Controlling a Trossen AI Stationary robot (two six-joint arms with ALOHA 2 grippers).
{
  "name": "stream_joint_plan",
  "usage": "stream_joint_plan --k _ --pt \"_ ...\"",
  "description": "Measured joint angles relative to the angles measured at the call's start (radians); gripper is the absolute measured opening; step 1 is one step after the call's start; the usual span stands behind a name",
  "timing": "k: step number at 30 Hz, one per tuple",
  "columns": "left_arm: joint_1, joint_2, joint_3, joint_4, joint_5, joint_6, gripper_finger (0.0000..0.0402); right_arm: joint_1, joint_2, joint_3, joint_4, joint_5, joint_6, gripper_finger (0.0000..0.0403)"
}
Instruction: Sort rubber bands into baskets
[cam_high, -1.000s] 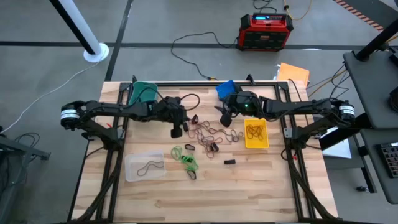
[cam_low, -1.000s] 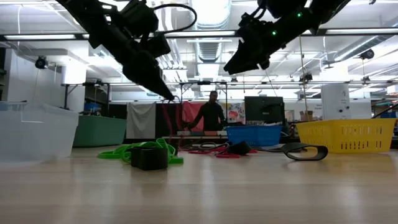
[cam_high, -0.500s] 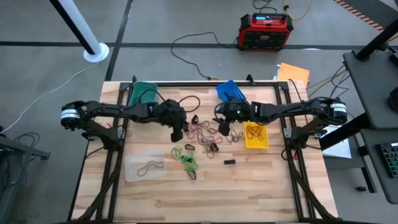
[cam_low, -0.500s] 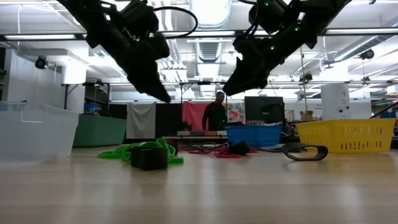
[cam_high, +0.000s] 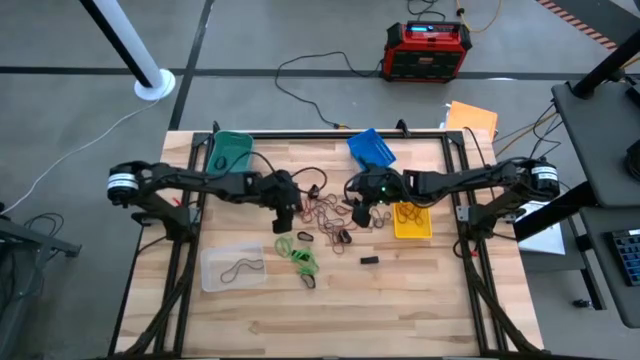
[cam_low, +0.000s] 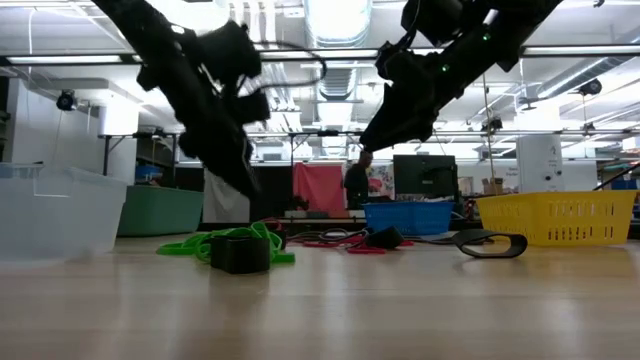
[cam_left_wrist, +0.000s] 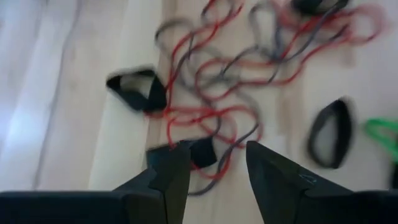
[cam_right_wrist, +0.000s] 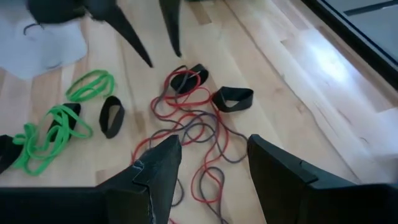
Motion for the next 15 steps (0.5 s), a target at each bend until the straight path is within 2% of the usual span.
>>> stream_joint_plan --k 5,11,15 --pt "-0.001 0.060 -0.001 -0.018 -0.045 -0.019 0.0141 0.023 0.000 0.000 0.000 0.000 0.010 0.0180" --pt "0.007 0.038 0.023 -0.121 -0.083 -0.004 0.0141 0.038 0.000 0.000 0.000 0.000 0.008 0.0180" --pt "0.038 0.036 0.016 -0.111 -0.093 0.011 0.0141 0.038 0.000 0.000 0.000 0.000 0.006 0.0180"
